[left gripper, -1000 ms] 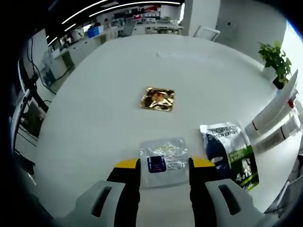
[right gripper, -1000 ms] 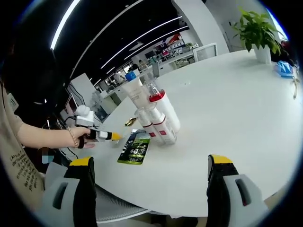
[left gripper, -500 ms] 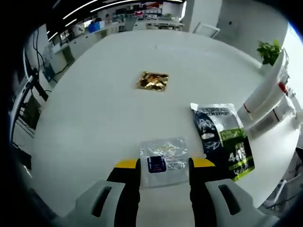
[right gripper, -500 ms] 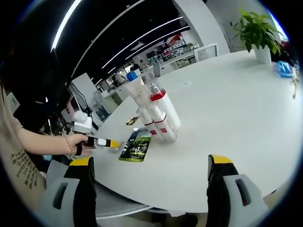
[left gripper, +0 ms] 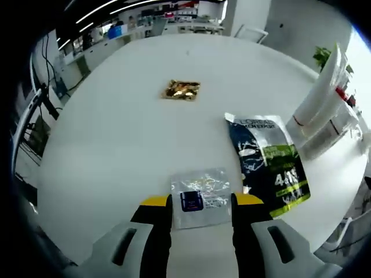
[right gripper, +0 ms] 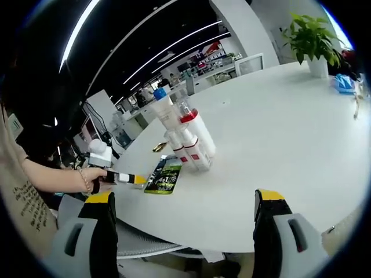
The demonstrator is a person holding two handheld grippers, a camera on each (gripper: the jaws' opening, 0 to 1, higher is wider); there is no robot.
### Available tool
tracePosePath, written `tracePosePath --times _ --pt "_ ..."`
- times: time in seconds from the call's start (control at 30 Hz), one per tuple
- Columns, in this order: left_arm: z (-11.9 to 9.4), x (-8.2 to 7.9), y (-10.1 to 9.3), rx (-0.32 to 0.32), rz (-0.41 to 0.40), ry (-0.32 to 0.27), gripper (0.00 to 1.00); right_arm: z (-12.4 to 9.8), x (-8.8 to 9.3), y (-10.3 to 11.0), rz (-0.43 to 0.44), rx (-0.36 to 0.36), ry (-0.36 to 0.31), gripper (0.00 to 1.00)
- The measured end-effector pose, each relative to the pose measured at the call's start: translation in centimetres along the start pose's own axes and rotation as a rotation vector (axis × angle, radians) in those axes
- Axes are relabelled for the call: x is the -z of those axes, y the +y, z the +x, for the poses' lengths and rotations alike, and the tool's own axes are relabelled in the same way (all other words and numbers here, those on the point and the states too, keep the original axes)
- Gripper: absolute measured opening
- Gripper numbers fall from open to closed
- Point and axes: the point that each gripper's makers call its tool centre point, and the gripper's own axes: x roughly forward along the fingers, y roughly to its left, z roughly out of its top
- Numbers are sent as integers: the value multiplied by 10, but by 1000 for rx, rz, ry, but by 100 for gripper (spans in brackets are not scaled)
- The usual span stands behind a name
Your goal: Arrange the skincare products in the storage area until every visible bottle or jar stands upright without overlapping.
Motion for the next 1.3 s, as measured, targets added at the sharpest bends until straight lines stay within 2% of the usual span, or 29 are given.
tracePosePath --times 0.7,1.03,1.17,1.3 --pt "-6 1 -2 12 20 -14 40 -12 1 1 -5 4 -7 100" --pt "-20 0 -4 96 12 -31 52 -9 0 16 -21 -12 -18 100" --pt "-28 -1 -6 148 16 -43 57 -6 -2 24 -30 -21 -22 100" --pt "-36 -3 -5 186 47 -53 58 -3 -4 30 -40 -28 -26 100"
